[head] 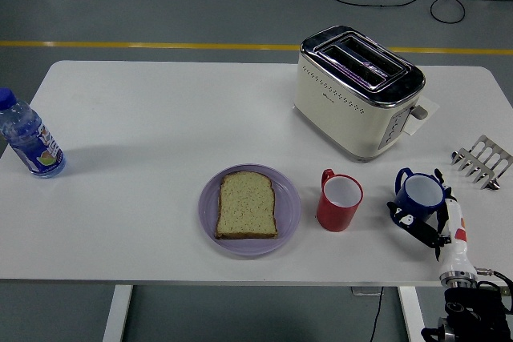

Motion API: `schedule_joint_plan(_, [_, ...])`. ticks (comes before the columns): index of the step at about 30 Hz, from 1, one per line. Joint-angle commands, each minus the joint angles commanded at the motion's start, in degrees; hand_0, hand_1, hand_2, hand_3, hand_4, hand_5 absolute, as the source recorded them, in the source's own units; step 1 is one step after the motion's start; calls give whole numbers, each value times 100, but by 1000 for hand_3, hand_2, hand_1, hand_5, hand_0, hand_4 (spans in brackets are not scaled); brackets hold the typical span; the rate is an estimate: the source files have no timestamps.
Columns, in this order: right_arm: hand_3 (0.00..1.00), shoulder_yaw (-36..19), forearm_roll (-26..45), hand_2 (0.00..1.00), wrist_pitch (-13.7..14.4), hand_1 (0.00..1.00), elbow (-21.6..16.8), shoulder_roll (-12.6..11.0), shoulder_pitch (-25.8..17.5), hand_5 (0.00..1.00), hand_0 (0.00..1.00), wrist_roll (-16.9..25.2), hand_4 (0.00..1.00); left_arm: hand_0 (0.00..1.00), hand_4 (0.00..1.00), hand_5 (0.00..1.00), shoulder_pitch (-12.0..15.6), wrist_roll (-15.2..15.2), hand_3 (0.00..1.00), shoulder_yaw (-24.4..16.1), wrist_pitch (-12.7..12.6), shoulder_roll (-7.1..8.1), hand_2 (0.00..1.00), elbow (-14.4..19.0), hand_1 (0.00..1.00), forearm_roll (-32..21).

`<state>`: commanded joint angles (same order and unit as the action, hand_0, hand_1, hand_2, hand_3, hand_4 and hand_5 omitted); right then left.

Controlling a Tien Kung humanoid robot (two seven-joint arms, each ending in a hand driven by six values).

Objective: Pick up the cup,pour liquid into bread,place the cup on the desk

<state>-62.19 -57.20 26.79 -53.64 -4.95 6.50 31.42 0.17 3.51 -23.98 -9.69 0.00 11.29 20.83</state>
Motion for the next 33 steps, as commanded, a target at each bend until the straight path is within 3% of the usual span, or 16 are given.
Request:
schedule_joint_plan(19, [998, 163, 445, 911, -53, 797, 392, 73, 302, 109, 918, 223, 998, 646, 298, 772, -16, -1, 532, -6, 1, 0, 645, 3, 652, -23])
schedule_joint_plan(20, [955, 179, 528, 840, -55, 757, 414, 76, 316, 106, 862, 294, 993, 646, 298, 772, -14, -2, 531, 1, 1, 0, 645, 4, 652, -25])
schedule_joint_plan(25, [955, 205, 774, 840, -113, 757, 500, 77, 350, 106, 862, 448, 993, 646, 298, 772, -24, -2, 531, 4, 2, 0, 645, 6, 652, -32])
schedule_joint_plan(26, [887, 208, 800, 761, -118, 688, 509, 78, 353, 93, 768, 461, 979, 646, 297, 771, -25, -2, 531, 3, 2, 0, 646, 6, 652, -33])
schedule_joint_plan(31, [887, 241, 931, 761, -160, 688, 574, 86, 384, 93, 768, 552, 979, 646, 297, 771, -28, -3, 531, 6, 1, 0, 646, 7, 652, -36])
schedule_joint_plan(32, [801, 254, 965, 708, -166, 627, 595, 90, 393, 79, 691, 556, 964, 646, 297, 772, -26, -3, 531, 8, 1, 0, 649, 7, 652, -38])
schedule_joint_plan(33, [801, 264, 987, 708, -168, 627, 610, 93, 399, 79, 691, 556, 964, 646, 297, 772, -25, -3, 531, 9, 2, 0, 649, 7, 652, -38])
